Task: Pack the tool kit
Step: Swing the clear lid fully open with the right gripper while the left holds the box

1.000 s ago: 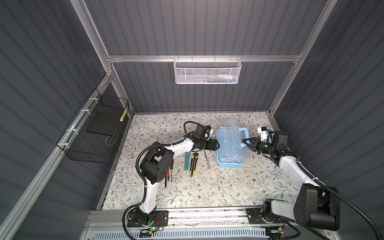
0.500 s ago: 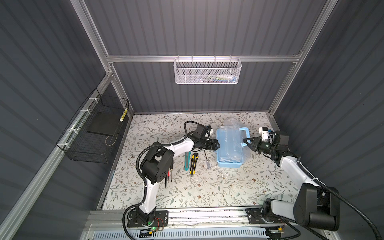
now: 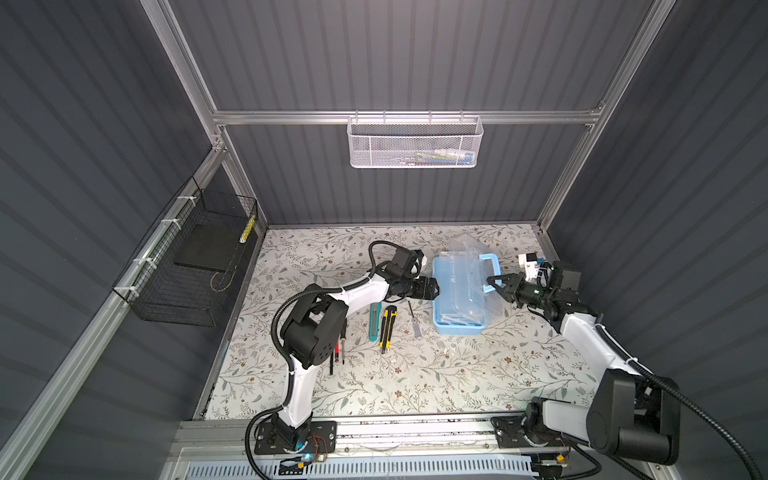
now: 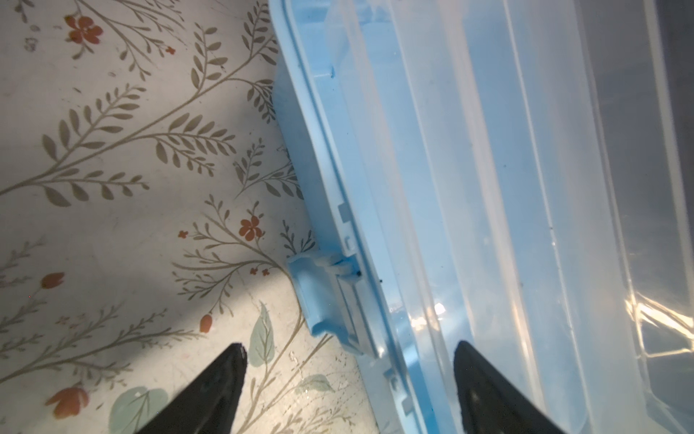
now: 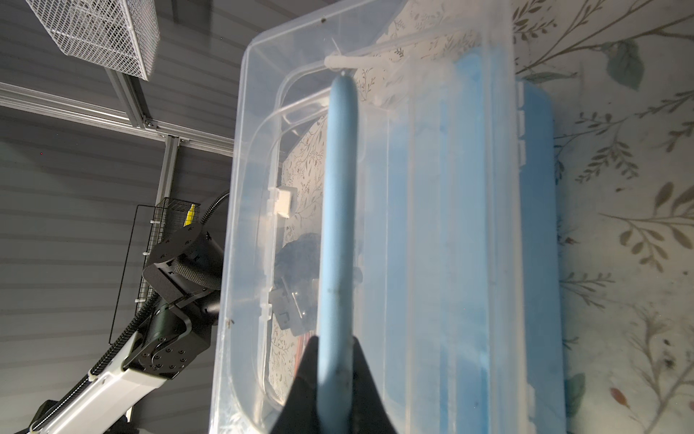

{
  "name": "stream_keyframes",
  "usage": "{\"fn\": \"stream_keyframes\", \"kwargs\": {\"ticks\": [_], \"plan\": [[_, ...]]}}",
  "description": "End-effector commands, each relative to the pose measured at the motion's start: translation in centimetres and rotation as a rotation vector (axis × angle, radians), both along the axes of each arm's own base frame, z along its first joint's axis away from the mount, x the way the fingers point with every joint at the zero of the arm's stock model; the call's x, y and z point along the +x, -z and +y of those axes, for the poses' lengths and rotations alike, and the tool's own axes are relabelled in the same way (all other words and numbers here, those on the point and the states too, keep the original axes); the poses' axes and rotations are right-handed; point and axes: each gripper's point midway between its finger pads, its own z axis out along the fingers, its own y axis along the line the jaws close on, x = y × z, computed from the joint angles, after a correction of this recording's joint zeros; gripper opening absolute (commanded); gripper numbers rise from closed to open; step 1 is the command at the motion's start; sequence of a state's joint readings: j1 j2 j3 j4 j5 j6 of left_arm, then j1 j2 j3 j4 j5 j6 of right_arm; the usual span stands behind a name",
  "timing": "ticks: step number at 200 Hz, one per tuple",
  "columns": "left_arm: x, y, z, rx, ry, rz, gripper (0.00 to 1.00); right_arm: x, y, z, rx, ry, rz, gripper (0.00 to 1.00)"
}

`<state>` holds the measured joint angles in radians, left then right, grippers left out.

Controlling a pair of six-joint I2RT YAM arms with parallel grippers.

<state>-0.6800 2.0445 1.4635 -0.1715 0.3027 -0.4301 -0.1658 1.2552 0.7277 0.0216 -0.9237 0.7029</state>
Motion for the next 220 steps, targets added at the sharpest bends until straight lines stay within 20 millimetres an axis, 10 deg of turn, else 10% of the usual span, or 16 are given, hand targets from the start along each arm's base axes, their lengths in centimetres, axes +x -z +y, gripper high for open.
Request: {"fn": "stream_keyframes", "kwargs": {"ticks": [1, 53, 114, 220], "plan": [[0.5, -2.8, 1.6, 0.022, -0.036, -0.052, 0.87, 0.5, -4.8, 0.3, -0.008, -0.054, -0.178, 0.00], [1.0, -7.9, 3.3, -0.002, -0.054, -0.149, 0.92, 0.5, -3.4, -0.4, -0.058, -0.035, -0.148, 0.00], [0.8, -3.2, 2.8, 0.036, -0.032, -0.063, 0.89, 0.5, -4.0, -0.2, -0.031, -0.049, -0.163, 0.00], [0.3, -1.2, -0.9, -0.059, 0.034, 0.001, 0.87, 0.5, -3.0, -0.1, -0.012, -0.054, -0.146, 0.00]]}}
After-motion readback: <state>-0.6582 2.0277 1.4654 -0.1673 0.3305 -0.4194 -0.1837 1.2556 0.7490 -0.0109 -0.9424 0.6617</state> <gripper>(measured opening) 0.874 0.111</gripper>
